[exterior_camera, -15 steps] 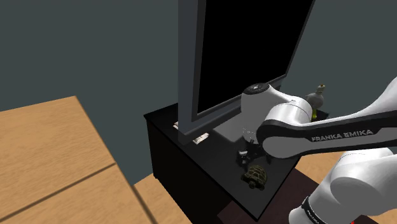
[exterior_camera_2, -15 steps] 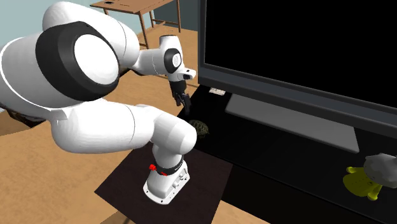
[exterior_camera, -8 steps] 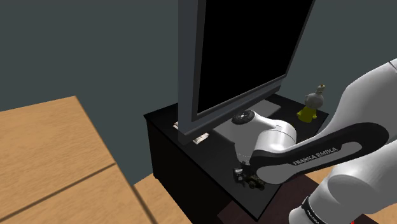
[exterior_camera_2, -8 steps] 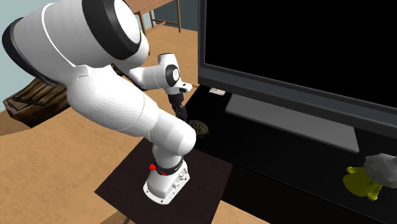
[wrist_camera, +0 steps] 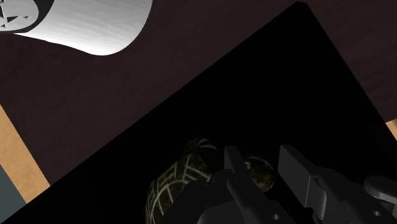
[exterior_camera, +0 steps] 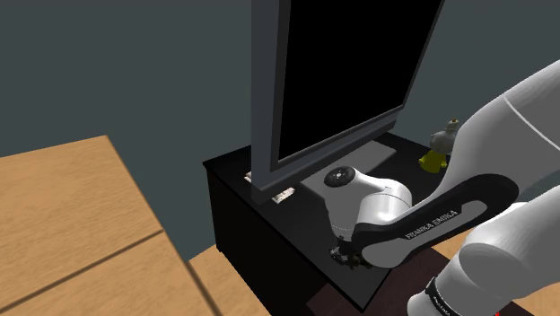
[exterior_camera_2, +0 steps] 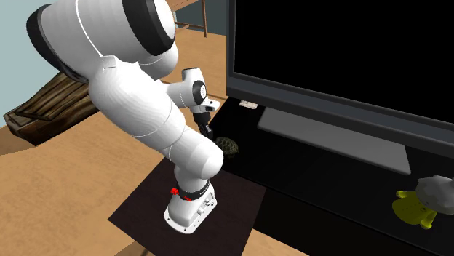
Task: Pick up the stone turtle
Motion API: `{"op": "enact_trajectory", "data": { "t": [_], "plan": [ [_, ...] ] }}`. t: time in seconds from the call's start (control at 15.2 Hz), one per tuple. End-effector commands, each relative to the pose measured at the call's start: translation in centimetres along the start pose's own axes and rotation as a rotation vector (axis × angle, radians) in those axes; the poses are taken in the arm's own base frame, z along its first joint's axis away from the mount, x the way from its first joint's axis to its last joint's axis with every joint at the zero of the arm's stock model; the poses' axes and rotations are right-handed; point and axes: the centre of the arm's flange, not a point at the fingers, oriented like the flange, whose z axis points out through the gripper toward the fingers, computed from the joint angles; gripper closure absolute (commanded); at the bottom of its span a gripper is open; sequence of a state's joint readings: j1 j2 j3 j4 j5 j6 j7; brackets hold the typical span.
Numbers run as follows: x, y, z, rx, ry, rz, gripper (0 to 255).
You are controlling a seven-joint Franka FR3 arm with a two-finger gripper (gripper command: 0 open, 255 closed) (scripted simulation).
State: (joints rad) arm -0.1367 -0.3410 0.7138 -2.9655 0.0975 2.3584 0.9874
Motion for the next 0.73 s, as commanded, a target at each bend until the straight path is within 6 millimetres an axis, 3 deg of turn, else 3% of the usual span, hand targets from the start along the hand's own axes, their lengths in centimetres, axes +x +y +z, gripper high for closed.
{"op": "enact_trajectory", "data": {
  "t": [0.0, 0.46, 0.66],
  "plan": [
    [0.0, 0.0, 0.1, 0.000, 0.000, 0.000, 255],
    [0.0, 0.0, 0.0, 0.000, 0.000, 0.000, 255],
    [-0.1, 0.6, -1.5, 0.000, 0.000, 0.000, 255]
  ]
}}
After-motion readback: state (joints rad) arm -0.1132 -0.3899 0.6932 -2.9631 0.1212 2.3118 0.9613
